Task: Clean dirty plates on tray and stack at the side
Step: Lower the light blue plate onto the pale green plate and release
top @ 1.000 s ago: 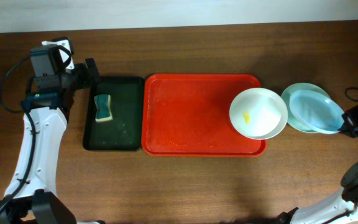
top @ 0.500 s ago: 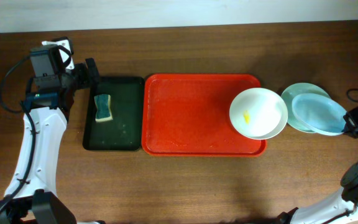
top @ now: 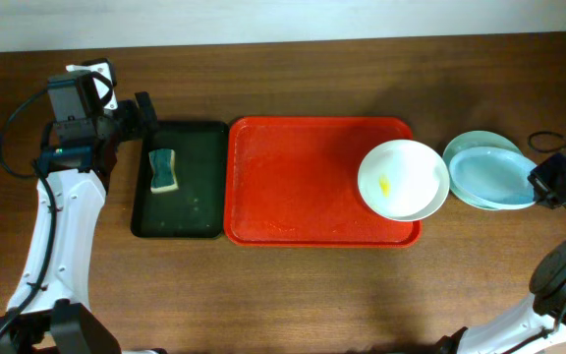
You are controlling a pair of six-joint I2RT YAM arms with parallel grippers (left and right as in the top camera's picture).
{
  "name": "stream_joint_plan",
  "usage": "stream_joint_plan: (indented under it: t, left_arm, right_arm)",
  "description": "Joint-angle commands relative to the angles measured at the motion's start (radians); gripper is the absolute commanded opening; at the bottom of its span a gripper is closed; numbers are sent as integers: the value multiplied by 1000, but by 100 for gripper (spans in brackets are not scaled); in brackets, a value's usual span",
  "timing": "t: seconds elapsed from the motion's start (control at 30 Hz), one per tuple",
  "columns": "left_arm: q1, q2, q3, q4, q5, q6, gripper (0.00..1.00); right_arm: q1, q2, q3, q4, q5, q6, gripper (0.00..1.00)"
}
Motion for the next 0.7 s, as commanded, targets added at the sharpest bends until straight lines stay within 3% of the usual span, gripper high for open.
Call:
stream_joint_plan:
  t: [0.0, 0.43, 0.57, 0.63, 0.67]
  left_arm:
    - [-1, 3, 3, 2, 4, 1, 100]
    - [-1, 3, 3, 2, 4, 1, 99]
    - [-1, 3, 3, 2, 4, 1, 100]
    - [-1, 3, 3, 2, 4, 1, 99]
    - [-1, 3, 3, 2, 4, 1, 99]
  right_arm:
    - [5, 3, 16, 10, 34, -6, 4]
    - [6, 3, -60, 82, 53, -6, 5]
    - [7, 3, -77, 94, 42, -7, 12]
    - [7, 3, -77, 88, 39, -7, 28]
    - [6, 3, -77, 80, 38, -9, 45]
